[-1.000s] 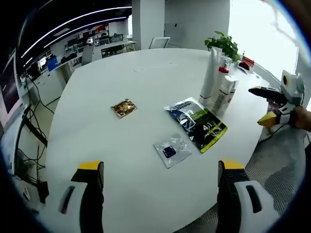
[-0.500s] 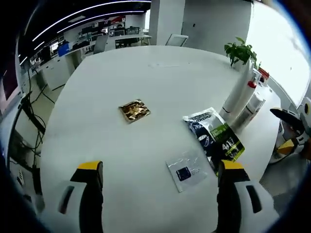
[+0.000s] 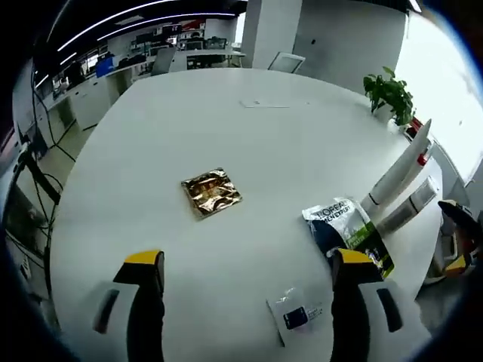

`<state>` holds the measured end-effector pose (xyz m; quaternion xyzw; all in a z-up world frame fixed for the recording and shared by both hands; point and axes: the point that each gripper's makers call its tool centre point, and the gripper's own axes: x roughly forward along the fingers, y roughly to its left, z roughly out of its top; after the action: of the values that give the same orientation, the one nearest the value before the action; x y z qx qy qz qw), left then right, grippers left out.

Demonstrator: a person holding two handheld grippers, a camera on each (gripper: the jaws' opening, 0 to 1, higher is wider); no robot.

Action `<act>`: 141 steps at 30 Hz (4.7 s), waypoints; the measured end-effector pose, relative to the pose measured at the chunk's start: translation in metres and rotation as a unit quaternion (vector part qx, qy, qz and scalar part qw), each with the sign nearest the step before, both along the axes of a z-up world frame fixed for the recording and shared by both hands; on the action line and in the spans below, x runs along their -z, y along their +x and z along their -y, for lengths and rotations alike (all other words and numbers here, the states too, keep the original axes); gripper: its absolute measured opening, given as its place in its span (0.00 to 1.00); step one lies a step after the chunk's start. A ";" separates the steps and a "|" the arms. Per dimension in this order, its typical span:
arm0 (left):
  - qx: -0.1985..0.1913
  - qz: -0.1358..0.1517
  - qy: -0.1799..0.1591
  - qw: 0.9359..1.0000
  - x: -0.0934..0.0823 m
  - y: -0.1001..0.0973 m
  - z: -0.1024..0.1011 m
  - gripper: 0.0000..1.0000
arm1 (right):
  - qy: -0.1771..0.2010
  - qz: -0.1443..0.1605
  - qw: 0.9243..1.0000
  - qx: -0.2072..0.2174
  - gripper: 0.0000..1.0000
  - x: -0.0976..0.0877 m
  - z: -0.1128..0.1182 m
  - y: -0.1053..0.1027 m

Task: Arrange the skincare products in the storage area until every visible bottle or jar stands upright without overlapping.

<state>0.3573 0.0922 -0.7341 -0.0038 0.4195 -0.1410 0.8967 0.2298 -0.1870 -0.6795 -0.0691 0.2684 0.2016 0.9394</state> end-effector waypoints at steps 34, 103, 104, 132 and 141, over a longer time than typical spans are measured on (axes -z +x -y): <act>-0.067 0.012 0.048 0.996 0.022 0.069 -0.010 0.62 | -0.004 -0.019 1.000 0.011 0.95 0.006 0.004 -0.001; 0.057 0.098 0.046 0.992 -0.030 -0.017 0.027 0.31 | 0.023 -0.003 1.000 -0.017 0.90 -0.003 -0.010 -0.001; 0.061 0.100 0.044 0.992 -0.032 -0.022 0.030 0.31 | 0.024 -0.002 1.000 -0.018 0.90 -0.003 -0.010 -0.001; 0.161 0.163 0.034 0.973 -0.088 -0.118 0.078 0.32 | 0.162 0.016 0.982 -0.098 0.44 -0.056 -0.076 -0.018; 0.196 0.190 0.041 0.961 -0.104 -0.139 0.089 0.32 | 0.212 0.008 0.969 -0.125 0.37 -0.067 -0.108 -0.016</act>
<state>0.2187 0.0029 -0.6300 0.1418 0.2394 -0.2947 0.9142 0.2135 -0.0794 -0.6120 0.0973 0.2010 0.3688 0.9023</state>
